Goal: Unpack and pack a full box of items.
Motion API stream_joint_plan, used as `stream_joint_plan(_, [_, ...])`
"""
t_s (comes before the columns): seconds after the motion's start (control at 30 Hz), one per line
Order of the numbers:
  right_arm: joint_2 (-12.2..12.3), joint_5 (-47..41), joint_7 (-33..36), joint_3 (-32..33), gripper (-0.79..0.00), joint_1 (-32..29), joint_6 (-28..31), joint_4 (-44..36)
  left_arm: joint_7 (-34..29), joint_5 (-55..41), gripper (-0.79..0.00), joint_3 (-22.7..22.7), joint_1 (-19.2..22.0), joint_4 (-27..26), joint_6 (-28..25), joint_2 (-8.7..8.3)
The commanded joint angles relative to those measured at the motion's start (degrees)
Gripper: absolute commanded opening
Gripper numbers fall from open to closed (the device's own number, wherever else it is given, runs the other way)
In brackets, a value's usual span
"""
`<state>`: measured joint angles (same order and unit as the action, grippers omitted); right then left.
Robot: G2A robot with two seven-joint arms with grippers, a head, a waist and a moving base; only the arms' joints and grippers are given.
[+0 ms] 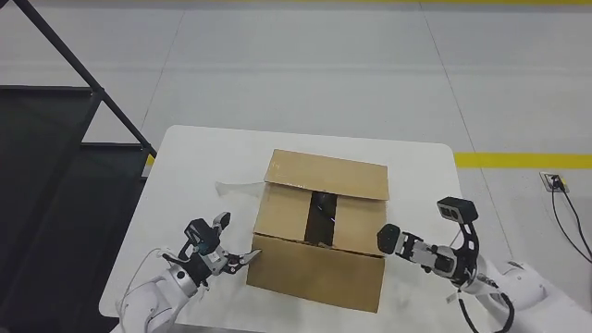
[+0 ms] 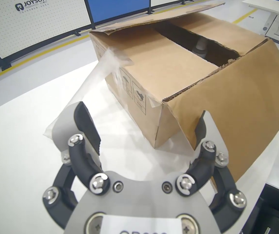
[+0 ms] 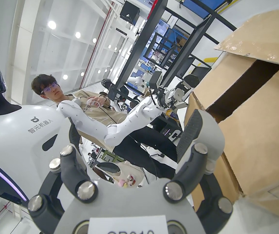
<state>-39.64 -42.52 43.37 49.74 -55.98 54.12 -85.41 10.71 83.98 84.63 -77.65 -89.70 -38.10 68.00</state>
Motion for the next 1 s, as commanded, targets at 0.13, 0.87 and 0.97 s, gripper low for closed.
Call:
stream_joint_plan(0.13, [-1.99,-0.64,-4.89,-1.41,0.0,2.96,-14.04,1.69,0.0,0.0,0.0,0.0,0.0,0.0,0.0,0.0])
stream_joint_plan(0.87, [-10.41,3.85,-21.97,-3.56,0.0,14.09,-23.52,11.89,0.0,0.0,0.0,0.0,0.0,0.0,0.0,0.0])
stream_joint_plan(0.97, [-12.2,8.3,-27.03,-4.96,0.0,17.51,-26.13,13.89,0.0,0.0,0.0,0.0,0.0,0.0,0.0,0.0])
